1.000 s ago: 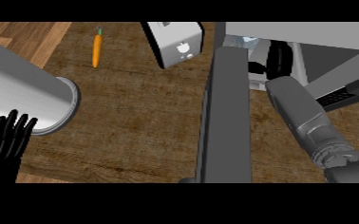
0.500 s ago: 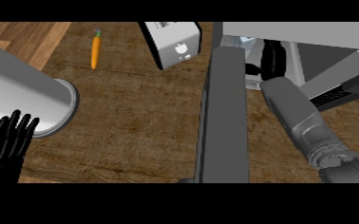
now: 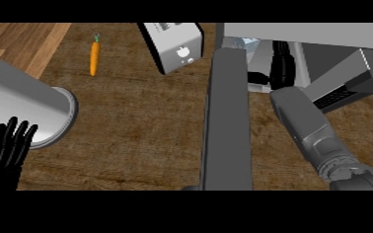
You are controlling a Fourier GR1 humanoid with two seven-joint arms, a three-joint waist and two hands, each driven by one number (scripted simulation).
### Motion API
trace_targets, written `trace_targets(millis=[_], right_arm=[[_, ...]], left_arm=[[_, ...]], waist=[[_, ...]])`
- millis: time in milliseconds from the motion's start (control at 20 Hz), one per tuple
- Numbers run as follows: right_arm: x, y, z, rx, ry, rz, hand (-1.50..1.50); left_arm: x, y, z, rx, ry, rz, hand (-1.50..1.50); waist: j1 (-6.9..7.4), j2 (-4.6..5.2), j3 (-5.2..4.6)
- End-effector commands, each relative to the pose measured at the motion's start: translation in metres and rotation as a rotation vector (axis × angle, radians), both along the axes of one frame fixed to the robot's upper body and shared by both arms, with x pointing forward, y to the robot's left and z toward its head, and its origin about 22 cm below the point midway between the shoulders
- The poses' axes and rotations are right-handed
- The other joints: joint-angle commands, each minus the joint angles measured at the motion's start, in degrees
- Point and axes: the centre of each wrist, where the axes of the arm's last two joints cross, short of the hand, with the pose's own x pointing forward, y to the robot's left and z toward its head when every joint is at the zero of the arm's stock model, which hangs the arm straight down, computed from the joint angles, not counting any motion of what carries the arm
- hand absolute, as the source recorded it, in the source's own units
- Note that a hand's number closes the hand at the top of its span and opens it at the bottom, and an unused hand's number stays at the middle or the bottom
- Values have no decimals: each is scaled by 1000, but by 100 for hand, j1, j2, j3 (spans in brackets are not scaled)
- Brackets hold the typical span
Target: Pick up the milk, place it into the microwave and close the microwave
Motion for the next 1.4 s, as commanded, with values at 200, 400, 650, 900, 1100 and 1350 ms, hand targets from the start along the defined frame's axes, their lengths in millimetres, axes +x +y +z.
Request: trace_targets(millis=[200, 400, 650, 900, 1100, 1350], right_arm=[[-6, 6, -10, 113, 4, 96, -150], [-24, -6, -33, 182, 9, 175, -150], [-43, 0, -56, 307, 3, 230, -150], [-53, 8, -69, 416, 15, 309, -150], [-74, 14, -89, 504, 42, 409, -150], [-87, 6, -97, 616, 37, 503, -150]], left_arm=[[-15, -4, -4, -11, 10, 26, -150], [-20, -21, -3, 1, 22, 14, -150], [-32, -15, -10, 12, 28, 18, -150], [-30, -33, -4, -19, 57, -111, -150], [-37, -42, -1, -38, 49, -192, -150], [-41, -54, 2, -28, 42, -246, -150]], waist=[[-129, -84, -6], [-226, -114, -4], [-386, -179, -16], [-460, -205, -18], [-562, -256, -24], [-642, -290, -31]])
